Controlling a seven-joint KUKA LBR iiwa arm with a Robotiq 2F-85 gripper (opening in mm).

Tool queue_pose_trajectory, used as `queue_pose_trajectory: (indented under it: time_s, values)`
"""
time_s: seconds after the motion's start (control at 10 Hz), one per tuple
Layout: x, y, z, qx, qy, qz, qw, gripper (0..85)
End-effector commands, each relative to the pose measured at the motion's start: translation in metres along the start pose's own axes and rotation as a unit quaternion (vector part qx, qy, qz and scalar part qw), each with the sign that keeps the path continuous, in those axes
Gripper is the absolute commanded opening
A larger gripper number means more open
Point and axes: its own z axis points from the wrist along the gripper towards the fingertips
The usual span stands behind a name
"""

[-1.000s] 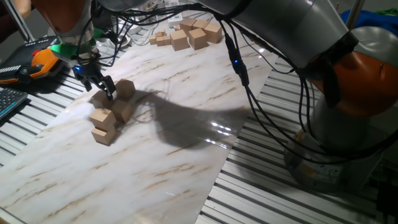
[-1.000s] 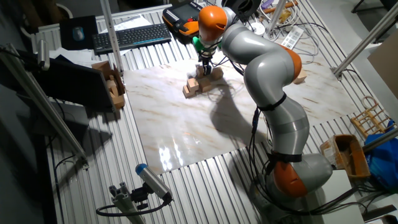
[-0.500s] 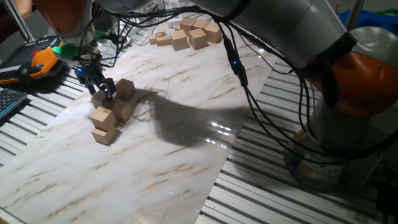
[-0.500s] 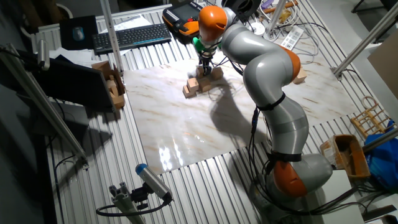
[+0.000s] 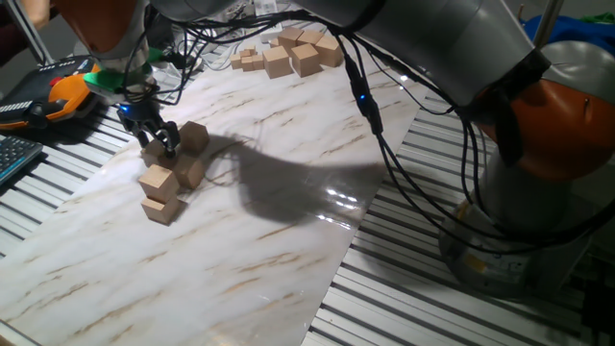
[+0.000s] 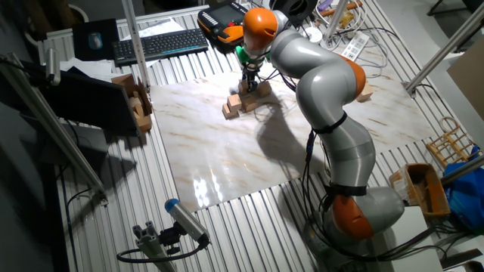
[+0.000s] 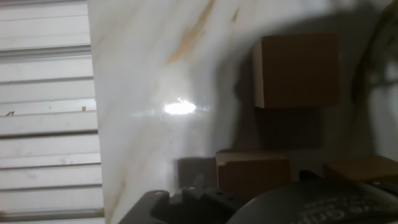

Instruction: Stack the blocks into a pyramid shape

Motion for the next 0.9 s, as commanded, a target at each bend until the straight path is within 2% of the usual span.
queue_pose_trajectory:
  time_s: [0.0, 0.3, 0.6, 0.8]
  values:
    - [0.000, 0.000, -0.001, -0.001, 0.000, -0.005, 1.0000, 51.0]
    - [0.001, -0.001, -0.001, -0.006, 0.004, -0.011, 0.9999, 0.0]
    - [0.002, -0.001, -0.006, -0.012, 0.000, -0.011, 0.9999, 0.0]
    - [0.006, 0.000, -0.022, -0.011, -0.003, -0.012, 0.9999, 0.0]
